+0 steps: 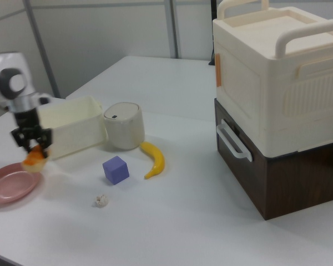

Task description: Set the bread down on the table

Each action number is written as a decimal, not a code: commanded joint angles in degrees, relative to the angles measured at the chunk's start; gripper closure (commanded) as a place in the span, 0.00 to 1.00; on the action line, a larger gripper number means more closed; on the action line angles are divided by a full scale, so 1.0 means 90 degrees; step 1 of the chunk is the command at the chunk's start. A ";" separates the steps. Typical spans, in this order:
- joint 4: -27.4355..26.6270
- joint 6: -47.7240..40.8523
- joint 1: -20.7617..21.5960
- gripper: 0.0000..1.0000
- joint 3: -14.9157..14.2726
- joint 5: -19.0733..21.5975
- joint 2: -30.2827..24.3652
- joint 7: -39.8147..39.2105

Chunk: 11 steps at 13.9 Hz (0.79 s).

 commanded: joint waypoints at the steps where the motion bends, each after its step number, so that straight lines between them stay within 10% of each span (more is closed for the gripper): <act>1: -0.0148 -0.0085 -0.0812 0.43 0.0044 -0.0422 -0.0218 -0.0596; 6: -0.0157 0.0267 -0.1195 0.42 0.0044 -0.0511 0.0133 -0.0850; 9: -0.0148 0.0267 -0.1263 0.00 0.0044 -0.0472 0.0095 -0.0773; 11: -0.0119 0.0238 -0.1350 0.00 0.0024 -0.0443 -0.0012 -0.0763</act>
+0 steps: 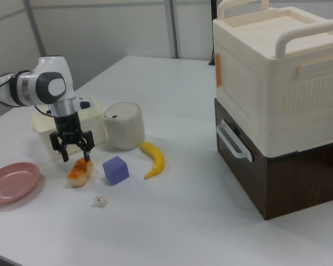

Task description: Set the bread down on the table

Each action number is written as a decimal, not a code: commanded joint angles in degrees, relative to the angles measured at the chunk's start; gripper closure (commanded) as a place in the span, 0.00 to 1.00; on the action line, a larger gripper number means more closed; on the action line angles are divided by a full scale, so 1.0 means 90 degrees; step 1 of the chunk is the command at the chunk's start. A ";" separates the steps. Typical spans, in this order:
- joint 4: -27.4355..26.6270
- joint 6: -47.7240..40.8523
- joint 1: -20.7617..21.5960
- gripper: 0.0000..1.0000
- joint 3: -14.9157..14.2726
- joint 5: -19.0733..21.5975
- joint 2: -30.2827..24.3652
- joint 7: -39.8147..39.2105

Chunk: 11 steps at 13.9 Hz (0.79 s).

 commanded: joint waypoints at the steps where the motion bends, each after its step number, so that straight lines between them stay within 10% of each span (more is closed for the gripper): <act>1: 0.0059 0.0024 -0.0199 0.00 0.0015 -0.0034 -0.0371 0.0053; 11: 0.0607 0.0044 -0.1302 0.00 0.0005 -0.0034 -0.1143 0.0043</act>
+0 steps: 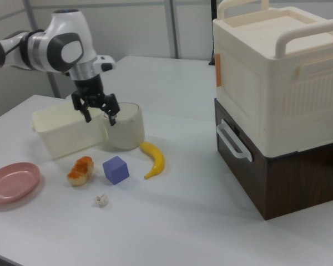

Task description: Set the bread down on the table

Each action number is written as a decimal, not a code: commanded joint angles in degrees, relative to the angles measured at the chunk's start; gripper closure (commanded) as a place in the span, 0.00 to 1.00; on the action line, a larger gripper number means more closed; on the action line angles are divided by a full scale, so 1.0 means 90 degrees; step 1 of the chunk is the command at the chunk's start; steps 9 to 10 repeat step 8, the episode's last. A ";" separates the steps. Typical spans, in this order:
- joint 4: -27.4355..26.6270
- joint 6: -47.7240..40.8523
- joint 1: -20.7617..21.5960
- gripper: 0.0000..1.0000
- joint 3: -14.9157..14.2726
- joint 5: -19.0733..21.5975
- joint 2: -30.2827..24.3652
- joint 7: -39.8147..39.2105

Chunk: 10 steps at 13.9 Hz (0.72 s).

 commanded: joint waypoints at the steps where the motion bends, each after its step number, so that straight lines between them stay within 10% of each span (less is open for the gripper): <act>1: 0.0025 0.0003 -0.0248 0.00 0.0046 -0.0015 -0.0219 0.0051; 10: 0.0025 -0.0242 -0.0317 0.00 0.0037 -0.0005 -0.0405 0.0373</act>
